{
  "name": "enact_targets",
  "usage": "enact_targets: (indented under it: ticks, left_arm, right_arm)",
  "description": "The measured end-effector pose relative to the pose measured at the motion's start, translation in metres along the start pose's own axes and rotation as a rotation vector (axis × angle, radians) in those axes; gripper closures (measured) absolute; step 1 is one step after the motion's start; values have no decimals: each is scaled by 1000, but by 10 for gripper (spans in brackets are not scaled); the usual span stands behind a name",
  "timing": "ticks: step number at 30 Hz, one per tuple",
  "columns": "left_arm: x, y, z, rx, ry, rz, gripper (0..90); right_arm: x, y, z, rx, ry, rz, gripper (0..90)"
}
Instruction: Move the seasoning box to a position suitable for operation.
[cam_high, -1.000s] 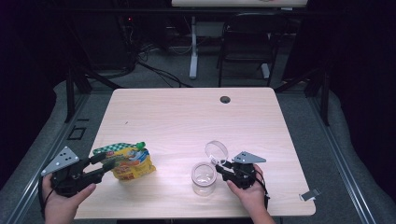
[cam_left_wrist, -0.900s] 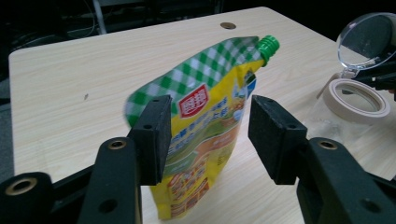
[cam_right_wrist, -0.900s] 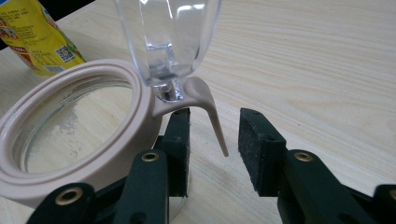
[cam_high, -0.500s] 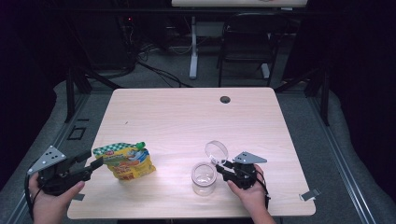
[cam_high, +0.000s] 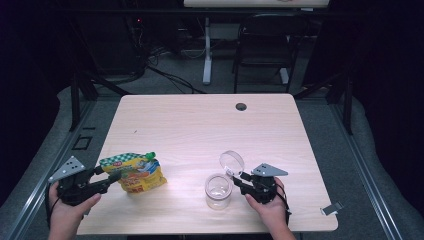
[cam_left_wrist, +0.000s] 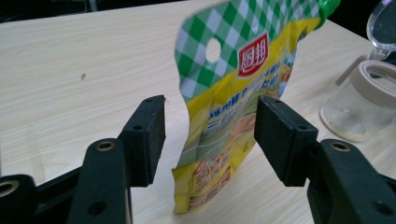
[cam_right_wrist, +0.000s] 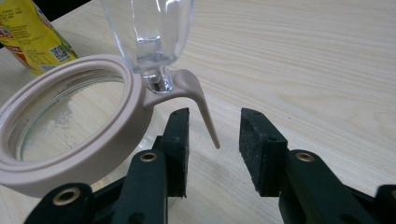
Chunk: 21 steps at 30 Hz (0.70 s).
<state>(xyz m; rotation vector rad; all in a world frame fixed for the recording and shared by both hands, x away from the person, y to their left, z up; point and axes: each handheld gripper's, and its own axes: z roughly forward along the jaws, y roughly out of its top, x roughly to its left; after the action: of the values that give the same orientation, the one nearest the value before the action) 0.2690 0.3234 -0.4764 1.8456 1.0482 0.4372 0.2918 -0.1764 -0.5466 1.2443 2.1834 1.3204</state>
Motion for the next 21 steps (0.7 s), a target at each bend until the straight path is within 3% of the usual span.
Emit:
enact_targets:
  ticks: [6, 12, 19, 21]
  left_arm:
    - [0, -5, 13, 20, -30, 4, 482]
    - [-4, -4, 16, 38, -26, 25, 533]
    - [-10, -3, 16, 29, -104, 31, 631]
    - [-13, -2, 16, 35, -103, 39, 644]
  right_arm:
    - [0, -1, -1, -1, -7, 3, 635]
    - [-1, -2, -3, -3, -11, 9, 633]
    - [-1, -2, -3, -2, -12, 7, 631]
    - [-1, -2, -3, -3, -11, 7, 631]
